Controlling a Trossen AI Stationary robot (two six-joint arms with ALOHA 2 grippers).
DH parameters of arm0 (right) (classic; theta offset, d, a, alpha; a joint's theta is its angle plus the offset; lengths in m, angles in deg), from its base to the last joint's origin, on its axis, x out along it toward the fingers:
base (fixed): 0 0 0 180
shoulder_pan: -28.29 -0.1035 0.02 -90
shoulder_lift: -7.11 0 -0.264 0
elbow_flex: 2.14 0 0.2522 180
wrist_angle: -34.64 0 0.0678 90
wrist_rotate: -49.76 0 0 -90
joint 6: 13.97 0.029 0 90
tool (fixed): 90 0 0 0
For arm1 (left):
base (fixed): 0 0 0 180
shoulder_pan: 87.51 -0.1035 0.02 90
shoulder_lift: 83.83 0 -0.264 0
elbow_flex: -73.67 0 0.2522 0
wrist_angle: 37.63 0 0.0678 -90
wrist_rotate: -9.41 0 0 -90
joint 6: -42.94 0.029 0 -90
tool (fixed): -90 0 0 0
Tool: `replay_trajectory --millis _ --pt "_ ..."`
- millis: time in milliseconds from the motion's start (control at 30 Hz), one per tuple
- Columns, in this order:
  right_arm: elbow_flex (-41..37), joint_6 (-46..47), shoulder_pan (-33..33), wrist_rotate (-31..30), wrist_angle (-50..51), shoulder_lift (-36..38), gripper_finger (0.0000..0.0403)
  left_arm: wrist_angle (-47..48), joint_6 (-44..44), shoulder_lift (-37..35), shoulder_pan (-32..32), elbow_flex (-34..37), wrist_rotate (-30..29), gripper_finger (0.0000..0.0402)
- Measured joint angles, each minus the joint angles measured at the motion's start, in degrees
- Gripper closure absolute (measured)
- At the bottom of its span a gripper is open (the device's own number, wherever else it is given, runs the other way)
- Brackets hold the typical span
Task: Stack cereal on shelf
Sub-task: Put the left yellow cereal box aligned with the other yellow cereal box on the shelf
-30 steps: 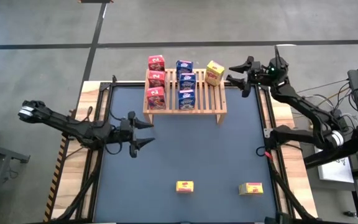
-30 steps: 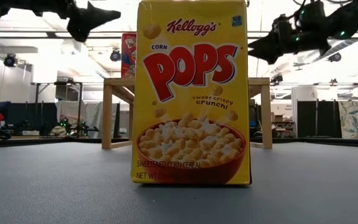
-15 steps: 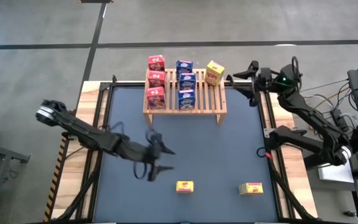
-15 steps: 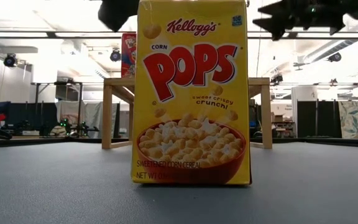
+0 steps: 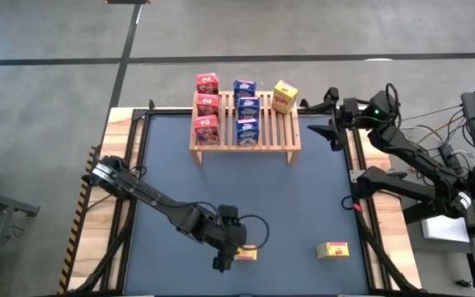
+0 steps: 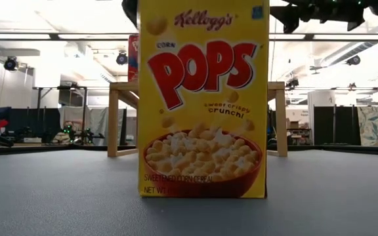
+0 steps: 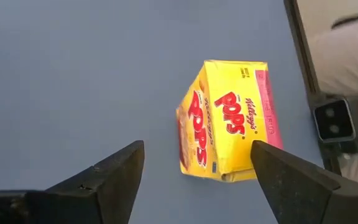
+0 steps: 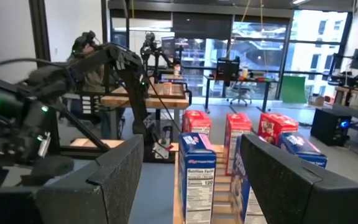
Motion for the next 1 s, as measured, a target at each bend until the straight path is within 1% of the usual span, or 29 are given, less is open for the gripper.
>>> replay_trajectory --millis 67,133,300,500,733,800,867,933,1000 --pt "0.0 -0.4 -0.09 -0.02 0.22 -0.43 0.0146 2.38 1.08 1.15 0.27 -2.46 0.1 0.0113" --pt "0.0 -0.63 -0.1 -0.02 0.26 -0.95 0.0147 3.8 1.76 1.25 0.3 -3.43 -0.11 0.0106" --pt "0.0 -1.58 -0.11 0.0 0.39 -1.88 0.0148 6.53 1.88 -0.21 0.14 -3.51 -3.97 0.0099" --pt "0.0 -2.36 -0.12 -0.02 0.44 -3.13 0.0149 6.75 1.61 -0.86 0.23 -3.47 -4.27 0.0099" --pt "0.0 -2.31 -0.12 0.0 0.39 -3.61 0.0147 5.42 0.29 -1.99 2.28 -3.02 -4.05 0.0099" --pt "0.0 -2.23 -0.12 0.01 0.37 -3.61 0.0149 4.28 -0.88 -3.03 3.1 -1.28 -4.39 0.0099" --pt "0.0 -1.75 -0.23 0.01 0.37 -3.61 0.0151 -0.02 -2.43 -4.7 3.83 2.56 -4.9 0.0099" --pt "0.0 -1.72 -0.43 0.01 0.39 -3.61 0.0151 -7.48 -3.87 -7.01 4.5 8.51 -4.89 0.0099" --pt "0.0 -1.68 -0.68 0.01 0.37 -3.61 0.0151 -16.87 -5.03 -9.93 4.99 15.08 -4.88 0.0099"
